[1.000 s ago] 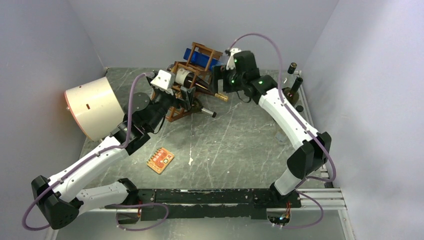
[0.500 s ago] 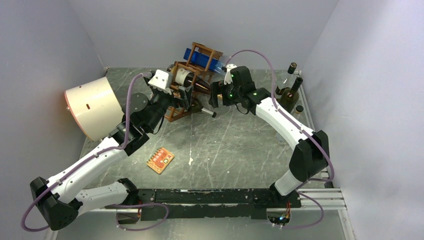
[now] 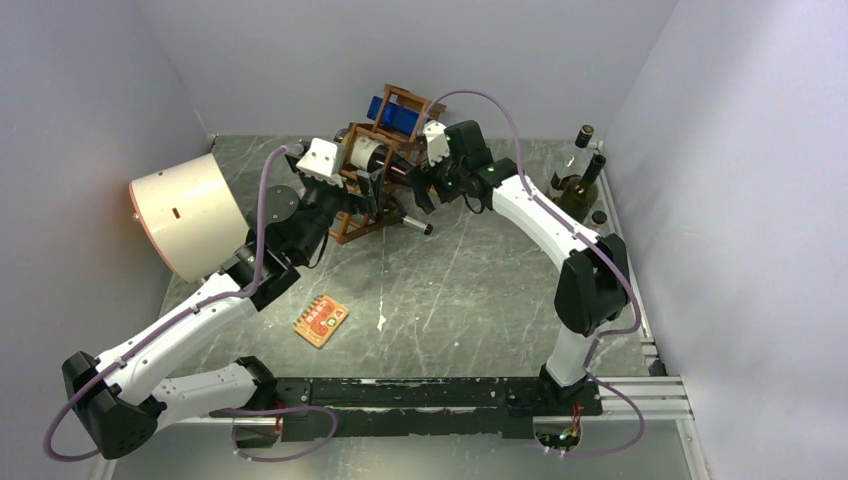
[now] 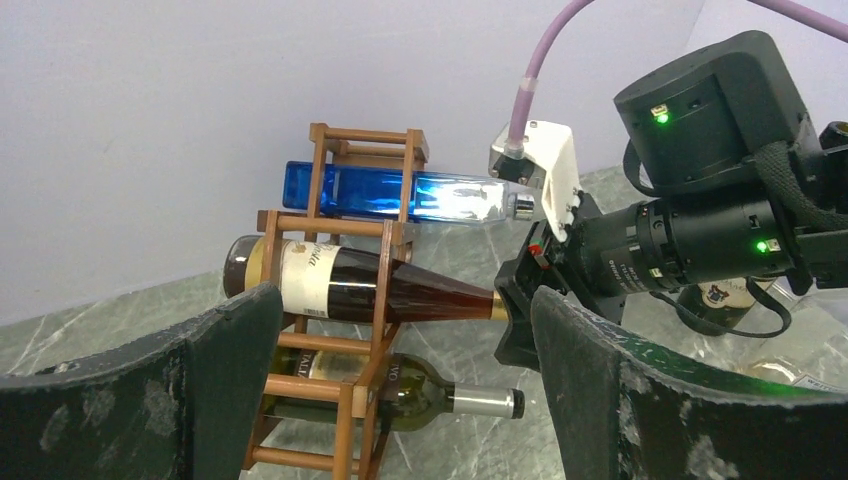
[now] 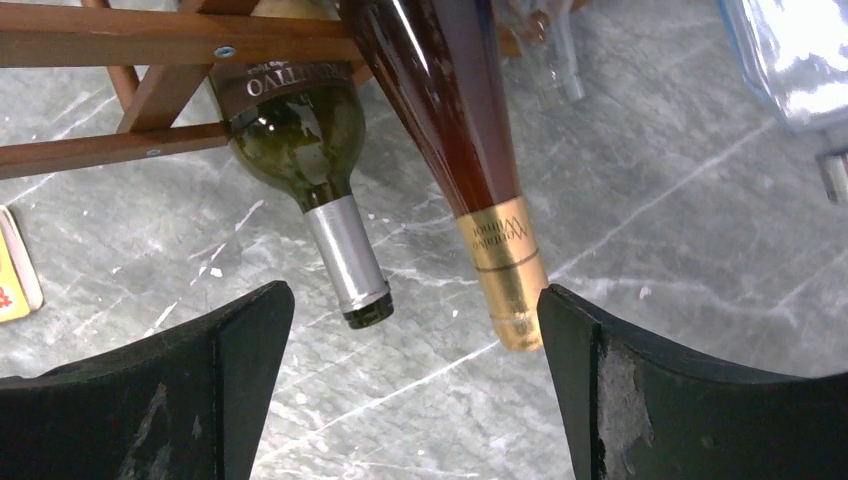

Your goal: Take the wine bottle off the wine rack

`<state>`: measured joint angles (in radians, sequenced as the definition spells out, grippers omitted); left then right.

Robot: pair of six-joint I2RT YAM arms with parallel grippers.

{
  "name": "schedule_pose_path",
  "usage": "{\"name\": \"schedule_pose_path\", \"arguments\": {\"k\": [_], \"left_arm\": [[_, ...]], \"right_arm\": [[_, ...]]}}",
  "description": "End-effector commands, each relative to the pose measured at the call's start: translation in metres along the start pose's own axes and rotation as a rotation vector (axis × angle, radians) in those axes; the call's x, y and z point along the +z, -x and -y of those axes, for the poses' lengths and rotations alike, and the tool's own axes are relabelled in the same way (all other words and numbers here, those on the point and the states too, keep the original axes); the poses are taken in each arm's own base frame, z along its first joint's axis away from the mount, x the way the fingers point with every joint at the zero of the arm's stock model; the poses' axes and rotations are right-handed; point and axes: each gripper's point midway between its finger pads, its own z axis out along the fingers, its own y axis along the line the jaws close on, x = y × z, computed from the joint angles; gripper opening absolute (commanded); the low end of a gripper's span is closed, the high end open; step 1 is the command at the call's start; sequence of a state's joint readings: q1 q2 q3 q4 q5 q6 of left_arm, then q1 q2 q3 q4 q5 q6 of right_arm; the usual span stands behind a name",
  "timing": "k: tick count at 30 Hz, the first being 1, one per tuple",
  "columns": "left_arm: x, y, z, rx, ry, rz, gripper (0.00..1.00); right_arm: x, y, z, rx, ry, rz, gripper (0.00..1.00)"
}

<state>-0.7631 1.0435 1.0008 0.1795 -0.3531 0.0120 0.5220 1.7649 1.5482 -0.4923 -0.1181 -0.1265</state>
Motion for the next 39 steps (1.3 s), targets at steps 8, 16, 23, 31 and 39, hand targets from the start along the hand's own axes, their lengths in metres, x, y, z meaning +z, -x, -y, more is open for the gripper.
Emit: {"name": "schedule_pose_path", "arguments": {"k": [8, 16, 23, 31, 39], "left_arm": [[-0.001, 0.004, -0.005, 0.000, 0.037, 0.016, 0.98], [0.009, -0.012, -0.015, 0.023, 0.111, -0.040, 0.98], [0.013, -0.020, -0.019, 0.030, 0.128, -0.060, 0.98], [0.020, -0.033, -0.025, 0.037, 0.182, -0.116, 0.98], [0.024, -0.043, -0.029, 0.055, 0.216, -0.148, 0.98]], "right_arm": [[0.034, 0.000, 0.004, -0.100, 0.124, -0.017, 0.97], [0.043, -0.008, 0.024, -0.042, 0.230, -0.001, 0.91], [0.054, -0.011, 0.014, -0.032, 0.303, -0.002, 0.88], [0.083, -0.016, 0.020, 0.030, 0.296, -0.044, 0.77], [0.089, -0.008, 0.009, -0.017, 0.365, -0.041, 0.66]]}}
